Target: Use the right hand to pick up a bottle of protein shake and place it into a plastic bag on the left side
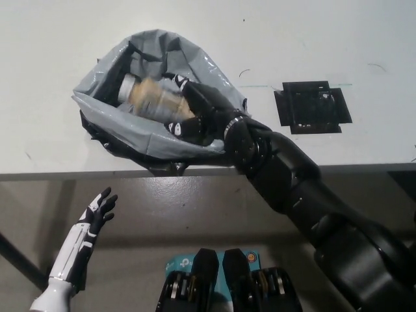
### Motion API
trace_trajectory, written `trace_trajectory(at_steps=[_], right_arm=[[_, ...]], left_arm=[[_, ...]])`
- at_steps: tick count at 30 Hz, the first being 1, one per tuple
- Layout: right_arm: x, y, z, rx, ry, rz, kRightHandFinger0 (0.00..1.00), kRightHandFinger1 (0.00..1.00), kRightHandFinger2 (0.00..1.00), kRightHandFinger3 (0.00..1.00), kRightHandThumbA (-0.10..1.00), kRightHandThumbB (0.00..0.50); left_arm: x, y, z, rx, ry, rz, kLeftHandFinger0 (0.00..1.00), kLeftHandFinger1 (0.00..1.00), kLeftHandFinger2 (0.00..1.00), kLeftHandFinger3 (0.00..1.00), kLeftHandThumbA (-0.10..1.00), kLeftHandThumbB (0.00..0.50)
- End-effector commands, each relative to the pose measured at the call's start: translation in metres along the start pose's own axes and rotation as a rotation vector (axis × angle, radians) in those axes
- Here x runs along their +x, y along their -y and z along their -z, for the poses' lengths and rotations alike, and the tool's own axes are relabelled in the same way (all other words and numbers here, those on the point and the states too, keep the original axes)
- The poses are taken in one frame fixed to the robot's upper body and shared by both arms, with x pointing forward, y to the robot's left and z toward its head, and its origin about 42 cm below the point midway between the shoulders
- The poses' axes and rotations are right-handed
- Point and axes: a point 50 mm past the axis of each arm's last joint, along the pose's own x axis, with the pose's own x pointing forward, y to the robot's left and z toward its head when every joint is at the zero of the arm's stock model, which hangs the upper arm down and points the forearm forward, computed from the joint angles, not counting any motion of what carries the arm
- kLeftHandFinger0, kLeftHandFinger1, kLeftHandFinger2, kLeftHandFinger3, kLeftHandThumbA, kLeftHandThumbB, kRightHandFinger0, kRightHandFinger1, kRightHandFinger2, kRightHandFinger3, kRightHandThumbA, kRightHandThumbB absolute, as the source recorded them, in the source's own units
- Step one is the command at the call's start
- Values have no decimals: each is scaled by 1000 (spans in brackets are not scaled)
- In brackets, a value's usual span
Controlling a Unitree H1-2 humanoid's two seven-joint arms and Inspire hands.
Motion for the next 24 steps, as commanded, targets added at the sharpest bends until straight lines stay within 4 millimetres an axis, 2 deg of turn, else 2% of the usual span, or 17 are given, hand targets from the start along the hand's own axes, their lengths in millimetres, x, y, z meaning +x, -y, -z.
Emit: trace_trajectory(at_steps=[1, 4, 6, 9, 11, 12, 14, 16, 17, 18, 20, 22, 24], right_arm=[[8, 29, -25, 60, 92, -54, 1000, 1000, 1000, 1000, 696, 497], [7, 35, -26, 64, 107, -51, 1000, 1000, 1000, 1000, 706, 493], [8, 42, -31, -16, 94, -56, 1000, 1000, 1000, 1000, 787, 500], [7, 46, -38, -30, 120, -53, 1000, 1000, 1000, 1000, 814, 500], [5, 55, -46, -14, 152, -36, 1000, 1000, 1000, 1000, 873, 500], [3, 63, -51, 5, 185, -22, 1000, 1000, 1000, 1000, 936, 500], [-3, 80, -62, 63, 243, 2, 1000, 1000, 1000, 1000, 972, 500], [-19, 116, -85, 183, 370, 65, 1000, 1000, 1000, 1000, 1000, 500], [-22, 123, -90, 198, 397, 82, 1000, 1000, 1000, 1000, 1000, 500], [-38, 144, -106, 292, 504, 156, 1000, 1000, 1000, 1000, 953, 500], [-53, 159, -116, 331, 569, 201, 1000, 1000, 1000, 1000, 966, 500], [-94, 180, -130, 339, 678, 291, 1000, 1000, 1000, 1000, 986, 500], [-119, 186, -129, 336, 724, 333, 1000, 1000, 1000, 1000, 987, 500]], left_arm=[[11, -5, -16, 34, 65, 37, 1000, 1000, 1000, 1000, 1000, 281], [14, -4, -17, 49, 75, 43, 1000, 1000, 1000, 1000, 1000, 276], [15, -3, -16, 34, 74, 43, 1000, 1000, 1000, 1000, 1000, 272], [12, -2, -14, 8, 66, 47, 1000, 1000, 1000, 1000, 1000, 268], [11, -3, -14, 1, 60, 44, 1000, 1000, 1000, 1000, 1000, 270], [11, -3, -14, 4, 62, 40, 1000, 1000, 1000, 1000, 1000, 274], [12, -3, -14, -8, 63, 42, 1000, 1000, 1000, 1000, 1000, 264], [13, -2, -15, -17, 63, 43, 1000, 1000, 1000, 1000, 1000, 272], [13, -2, -15, -12, 64, 43, 1000, 1000, 1000, 1000, 1000, 272], [14, -2, -15, 31, 75, 41, 1000, 1000, 1000, 1000, 1000, 259], [14, -1, -14, 40, 68, 39, 1000, 1000, 1000, 1000, 1000, 262], [13, -1, -14, 45, 67, 39, 1000, 1000, 1000, 1000, 1000, 246], [12, -1, -14, 29, 64, 38, 1000, 1000, 1000, 1000, 1000, 263]])
